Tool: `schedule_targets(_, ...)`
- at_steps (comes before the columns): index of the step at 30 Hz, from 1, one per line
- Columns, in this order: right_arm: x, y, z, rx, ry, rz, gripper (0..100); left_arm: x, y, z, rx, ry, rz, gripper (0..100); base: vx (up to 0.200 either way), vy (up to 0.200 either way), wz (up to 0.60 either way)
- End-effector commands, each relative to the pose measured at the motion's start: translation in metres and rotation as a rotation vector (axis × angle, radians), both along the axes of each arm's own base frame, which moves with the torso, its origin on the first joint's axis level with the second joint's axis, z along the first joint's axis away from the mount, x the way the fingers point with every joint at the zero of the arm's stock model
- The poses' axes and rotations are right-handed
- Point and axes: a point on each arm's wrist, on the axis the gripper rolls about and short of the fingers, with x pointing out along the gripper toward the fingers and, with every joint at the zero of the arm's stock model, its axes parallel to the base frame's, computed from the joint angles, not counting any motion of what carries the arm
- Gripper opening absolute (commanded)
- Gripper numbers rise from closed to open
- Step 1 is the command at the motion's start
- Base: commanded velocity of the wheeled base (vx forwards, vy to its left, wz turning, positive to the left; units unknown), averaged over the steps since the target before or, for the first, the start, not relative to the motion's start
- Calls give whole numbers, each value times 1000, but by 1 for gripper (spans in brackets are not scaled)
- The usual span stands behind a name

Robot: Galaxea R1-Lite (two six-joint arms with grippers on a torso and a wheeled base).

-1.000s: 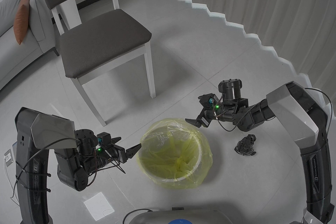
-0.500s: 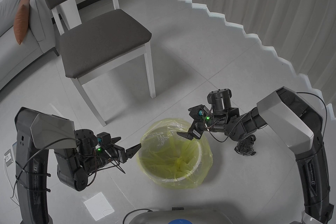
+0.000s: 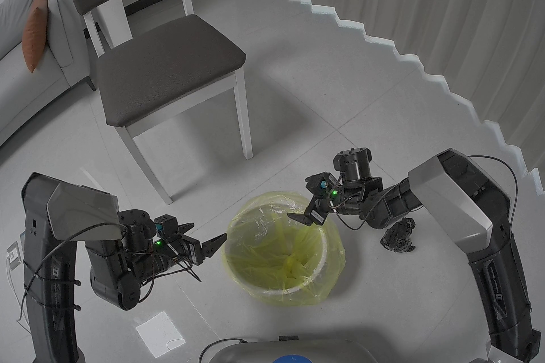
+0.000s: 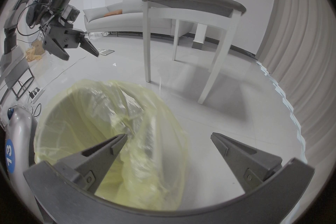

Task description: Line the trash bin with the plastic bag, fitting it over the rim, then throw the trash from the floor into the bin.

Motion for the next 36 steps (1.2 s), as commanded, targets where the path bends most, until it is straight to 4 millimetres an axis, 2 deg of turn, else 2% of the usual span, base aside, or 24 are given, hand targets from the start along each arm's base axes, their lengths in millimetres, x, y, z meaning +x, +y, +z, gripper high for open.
schedule_targets(1,1,-1,-3,-2,3,-2,0,0,0,2,-4,-16,1,100,0,0,0)
schedule_targets(7,3,-6,-1,1,0,-13,0,-1,1,0,-3,-9,1,100,0,0,0)
schedule_targets(10,4,-9,13,13,-24,-20,0,-2,1,0,-2,-4,3,100,0,0,0)
schedule_targets(15,9,-14,12,16,-26,-33,0,-3,1,0,-1,-1,0,100,0,0,0)
schedule_targets(23,20,-15,-13,21,3,-53,0,-4,1,0,0,2,1,100,0,0,0)
schedule_targets(36,16,-14,-44,-1,87,-58,0,-5,1,-2,1,9,0,100,0,0,0)
